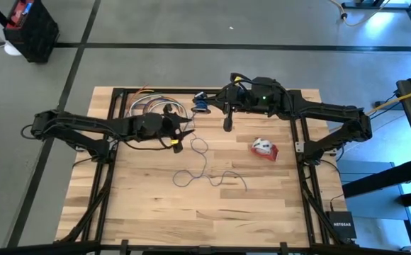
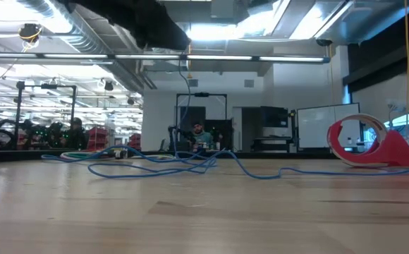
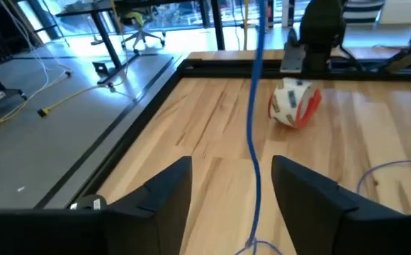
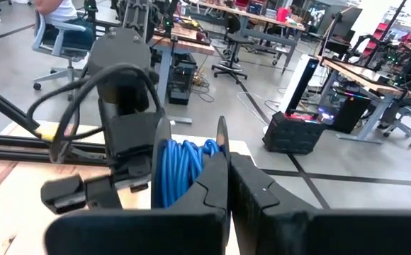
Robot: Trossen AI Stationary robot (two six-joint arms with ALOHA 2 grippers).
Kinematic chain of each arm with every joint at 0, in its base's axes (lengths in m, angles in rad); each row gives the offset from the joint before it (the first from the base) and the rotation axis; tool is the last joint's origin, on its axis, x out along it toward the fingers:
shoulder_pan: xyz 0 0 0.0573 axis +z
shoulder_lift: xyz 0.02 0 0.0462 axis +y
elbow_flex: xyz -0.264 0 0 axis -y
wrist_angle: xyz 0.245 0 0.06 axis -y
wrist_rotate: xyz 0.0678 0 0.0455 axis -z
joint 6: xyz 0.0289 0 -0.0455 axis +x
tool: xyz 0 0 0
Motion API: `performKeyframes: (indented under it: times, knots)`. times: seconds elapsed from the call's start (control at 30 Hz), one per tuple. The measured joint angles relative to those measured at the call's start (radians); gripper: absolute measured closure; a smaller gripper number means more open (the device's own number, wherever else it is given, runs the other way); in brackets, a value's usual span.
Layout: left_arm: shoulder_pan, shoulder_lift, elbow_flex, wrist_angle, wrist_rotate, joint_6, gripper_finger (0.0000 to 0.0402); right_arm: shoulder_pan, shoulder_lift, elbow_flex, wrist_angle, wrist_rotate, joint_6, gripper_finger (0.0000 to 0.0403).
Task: Coil cords
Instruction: Coil the blue wire onto the spool
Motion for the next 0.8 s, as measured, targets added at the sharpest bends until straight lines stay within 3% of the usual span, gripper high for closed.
performKeyframes:
  times: [0.2,0.43,0.57,0.8]
  knots:
    - [0.000,0.039,-0.001,0.034,-0.008,0.024,0.0247,0.000,0.000,0.000,-0.002,0.000,0.000,0.0398]
    - [0.000,0.039,-0.001,0.044,-0.032,0.033,0.0387,0.000,-0.003,-0.001,-0.003,0.000,0.001,0.0398]
    - [-0.003,0.066,-0.001,0.119,-0.098,0.025,0.0390,0.000,0.013,-0.001,0.060,0.000,0.041,0.0398]
    - [-0.007,0.180,0.001,0.320,-0.103,0.010,0.0397,0.000,0.078,-0.003,0.173,0.030,0.069,0.0398]
